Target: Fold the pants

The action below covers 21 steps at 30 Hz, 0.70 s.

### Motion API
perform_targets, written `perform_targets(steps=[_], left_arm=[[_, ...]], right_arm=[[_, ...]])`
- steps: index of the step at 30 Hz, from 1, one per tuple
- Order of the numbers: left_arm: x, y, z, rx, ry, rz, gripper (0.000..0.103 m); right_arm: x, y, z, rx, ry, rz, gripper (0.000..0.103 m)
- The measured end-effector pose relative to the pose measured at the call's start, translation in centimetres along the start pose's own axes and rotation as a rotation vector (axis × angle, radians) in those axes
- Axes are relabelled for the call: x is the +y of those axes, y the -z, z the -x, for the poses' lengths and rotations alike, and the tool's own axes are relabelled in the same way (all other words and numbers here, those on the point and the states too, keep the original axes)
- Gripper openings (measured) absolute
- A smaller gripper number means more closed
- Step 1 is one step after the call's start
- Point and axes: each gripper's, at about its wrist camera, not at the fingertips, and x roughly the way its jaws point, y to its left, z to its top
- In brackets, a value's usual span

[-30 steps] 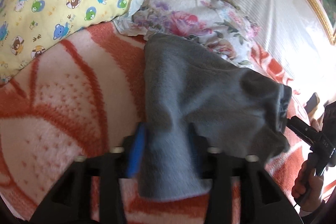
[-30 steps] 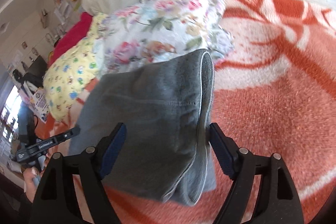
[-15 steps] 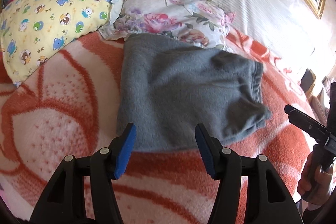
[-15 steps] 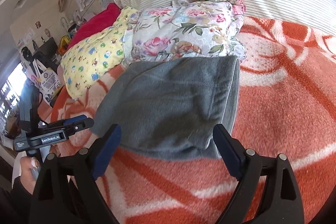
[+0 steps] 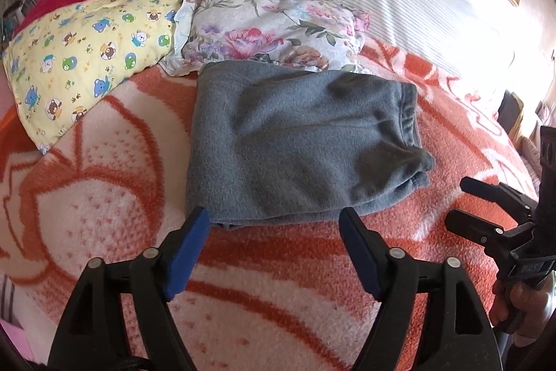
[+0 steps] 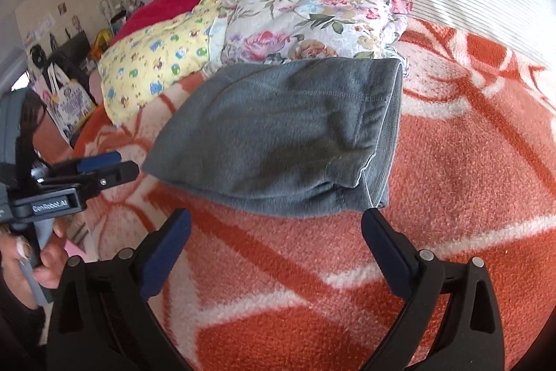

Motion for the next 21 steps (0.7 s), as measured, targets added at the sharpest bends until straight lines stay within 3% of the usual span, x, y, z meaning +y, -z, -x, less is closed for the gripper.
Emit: perform_targets(steps=[4, 21], left_arm=[[-0.2, 0.3, 0.0, 0.004, -0.023, -0.019, 0.081], [-1.2, 0.6, -0.2, 0.016, -0.066, -0.067, 0.085]], right_arm=[[0.6, 0.3, -0.2, 0.011, 0.045, 0.060, 0.102], [0.8, 0.7, -1.3, 0.041, 0.029, 0.065, 0.102]])
